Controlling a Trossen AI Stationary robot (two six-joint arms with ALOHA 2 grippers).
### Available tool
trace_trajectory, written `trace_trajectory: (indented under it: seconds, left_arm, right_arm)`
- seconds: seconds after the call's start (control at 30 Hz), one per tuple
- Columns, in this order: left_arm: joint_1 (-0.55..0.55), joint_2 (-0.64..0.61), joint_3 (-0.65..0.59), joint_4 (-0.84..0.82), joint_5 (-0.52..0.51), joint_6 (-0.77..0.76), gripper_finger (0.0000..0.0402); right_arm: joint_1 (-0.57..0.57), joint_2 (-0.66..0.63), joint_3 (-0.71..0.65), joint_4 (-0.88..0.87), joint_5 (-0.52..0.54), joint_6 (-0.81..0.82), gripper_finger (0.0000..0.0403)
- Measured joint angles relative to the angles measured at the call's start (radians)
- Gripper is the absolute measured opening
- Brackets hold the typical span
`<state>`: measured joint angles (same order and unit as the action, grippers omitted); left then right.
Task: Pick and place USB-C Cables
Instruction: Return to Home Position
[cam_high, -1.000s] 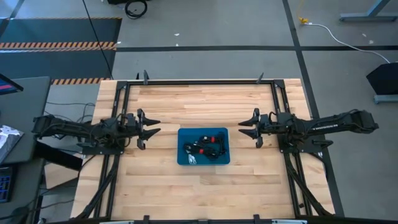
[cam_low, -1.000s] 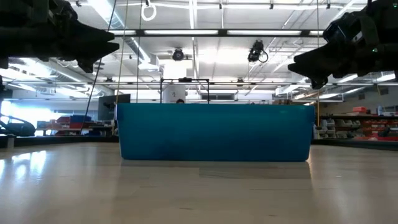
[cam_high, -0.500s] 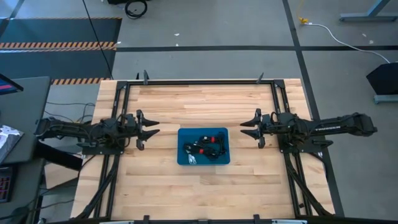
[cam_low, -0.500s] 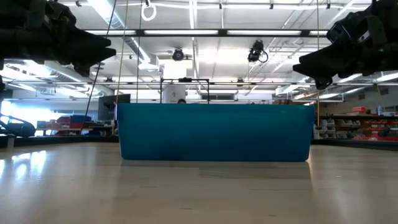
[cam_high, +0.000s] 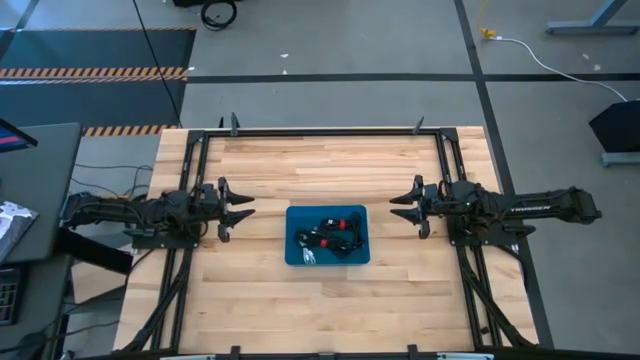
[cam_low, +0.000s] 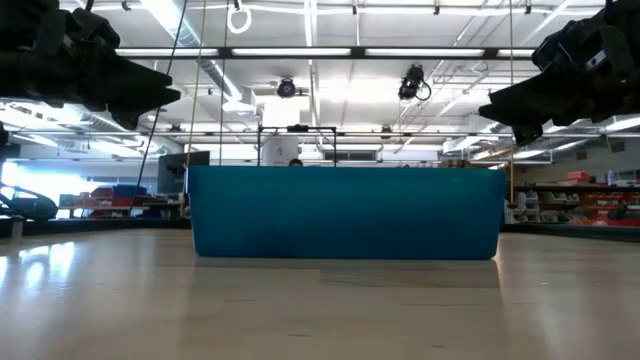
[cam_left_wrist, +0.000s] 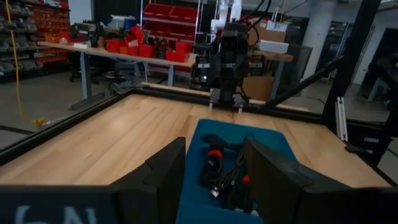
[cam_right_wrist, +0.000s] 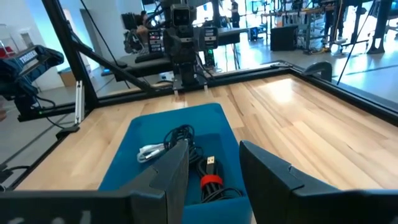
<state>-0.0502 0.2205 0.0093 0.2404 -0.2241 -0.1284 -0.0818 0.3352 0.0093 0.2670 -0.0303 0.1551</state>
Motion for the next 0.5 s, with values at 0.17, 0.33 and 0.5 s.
trace_trajectory:
  seconds: [0.17,0.33,0.5]
  left_arm:
    - [0.000,-0.045,0.000,-0.093,0.000,-0.019,0.0173]
    - [0.000,-0.094,0.000,-0.120,0.001,-0.022,0.0173]
    - [0.000,-0.137,0.000,-0.162,0.001,-0.021,0.0173]
  right_arm:
    - [0.000,-0.048,0.001,-0.072,0.000,0.000,0.0150]
    - [0.000,-0.097,0.001,-0.108,0.000,0.000,0.0150]
    - [0.000,-0.142,0.001,-0.125,-0.014,0.000,0.0150]
